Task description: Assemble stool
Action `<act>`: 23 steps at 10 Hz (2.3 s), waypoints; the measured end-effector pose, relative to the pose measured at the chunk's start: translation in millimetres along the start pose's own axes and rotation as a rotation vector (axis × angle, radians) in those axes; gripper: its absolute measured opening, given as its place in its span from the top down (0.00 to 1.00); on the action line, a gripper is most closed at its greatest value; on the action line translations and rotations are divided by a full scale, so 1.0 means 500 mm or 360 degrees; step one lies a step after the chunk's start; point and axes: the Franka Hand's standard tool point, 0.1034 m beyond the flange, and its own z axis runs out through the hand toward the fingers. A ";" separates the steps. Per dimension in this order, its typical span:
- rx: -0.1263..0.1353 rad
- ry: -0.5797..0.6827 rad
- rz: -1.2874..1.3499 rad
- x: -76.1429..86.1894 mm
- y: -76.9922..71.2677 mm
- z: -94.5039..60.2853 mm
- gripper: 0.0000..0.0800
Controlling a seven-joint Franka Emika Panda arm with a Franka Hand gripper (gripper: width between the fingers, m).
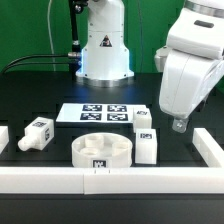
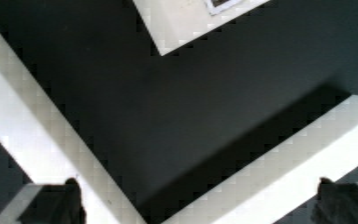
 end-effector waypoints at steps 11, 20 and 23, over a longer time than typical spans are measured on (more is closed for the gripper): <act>-0.0051 0.0063 0.0063 -0.120 -0.026 0.035 0.19; -0.0014 0.0184 0.0850 -0.138 -0.046 0.072 0.19; 0.0079 0.0207 0.1568 -0.137 -0.069 0.099 0.19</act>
Offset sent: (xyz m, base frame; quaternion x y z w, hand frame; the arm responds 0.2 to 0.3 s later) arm 0.0000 0.0000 0.0000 0.0000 0.0000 0.0000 1.0000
